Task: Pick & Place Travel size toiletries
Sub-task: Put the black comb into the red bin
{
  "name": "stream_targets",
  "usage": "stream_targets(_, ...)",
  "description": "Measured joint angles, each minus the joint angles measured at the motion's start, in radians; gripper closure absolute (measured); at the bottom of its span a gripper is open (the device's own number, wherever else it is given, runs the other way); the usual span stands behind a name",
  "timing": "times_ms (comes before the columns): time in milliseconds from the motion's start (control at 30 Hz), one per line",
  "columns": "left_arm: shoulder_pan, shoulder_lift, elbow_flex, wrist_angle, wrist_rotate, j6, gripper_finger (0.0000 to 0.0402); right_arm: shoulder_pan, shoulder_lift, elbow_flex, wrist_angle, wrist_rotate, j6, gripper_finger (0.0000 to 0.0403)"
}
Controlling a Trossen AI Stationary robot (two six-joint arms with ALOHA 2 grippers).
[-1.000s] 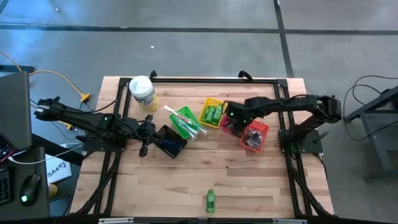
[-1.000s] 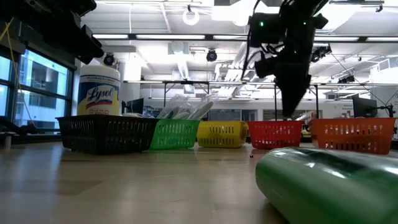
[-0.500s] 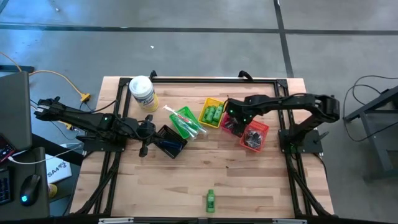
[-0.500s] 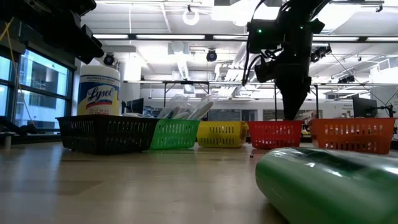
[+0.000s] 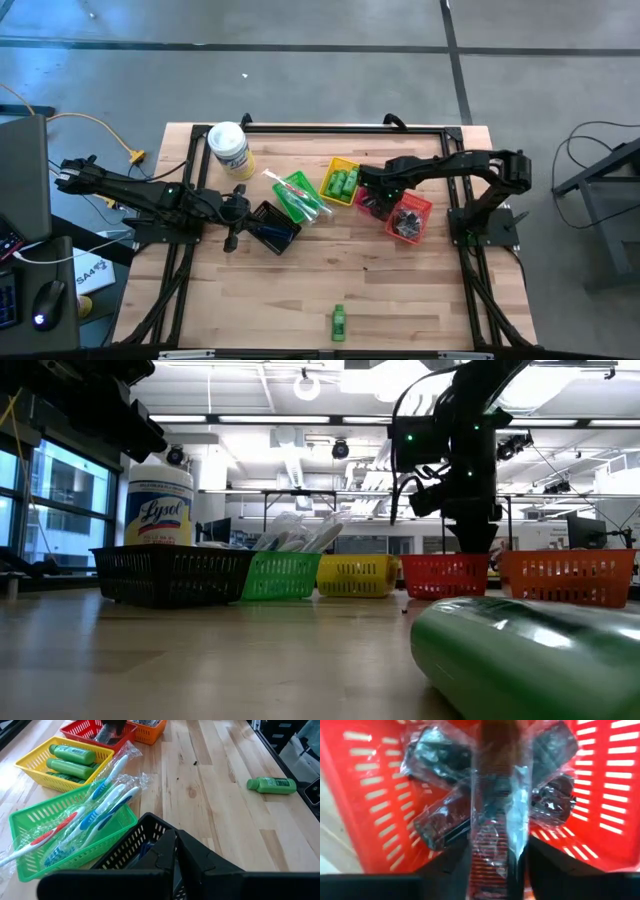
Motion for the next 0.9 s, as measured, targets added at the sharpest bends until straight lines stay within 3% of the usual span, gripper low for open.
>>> stream_targets(100, 0.000, 0.000, 0.000, 0.000, 0.000, 0.000, 0.0384, -0.001, 0.000, 0.000, 0.004, 0.000, 0.018, 0.0283)
stream_targets(300, 0.000, 0.000, 0.000, 0.000, 0.000, 0.000, 0.0384, -0.008, 0.000, 0.008, 0.020, -0.001, 0.079, 0.0283)
stream_targets(533, 0.000, 0.000, 0.000, 0.000, 0.000, 0.000, 0.0384, -0.029, -0.001, 0.111, 0.000, 0.041, 0.183, 0.0283)
stream_targets(900, 0.000, 0.000, 0.000, -0.002, 0.000, -0.001, 0.0384, -0.040, 0.005, 0.127, -0.012, -0.030, 0.357, 0.0283)
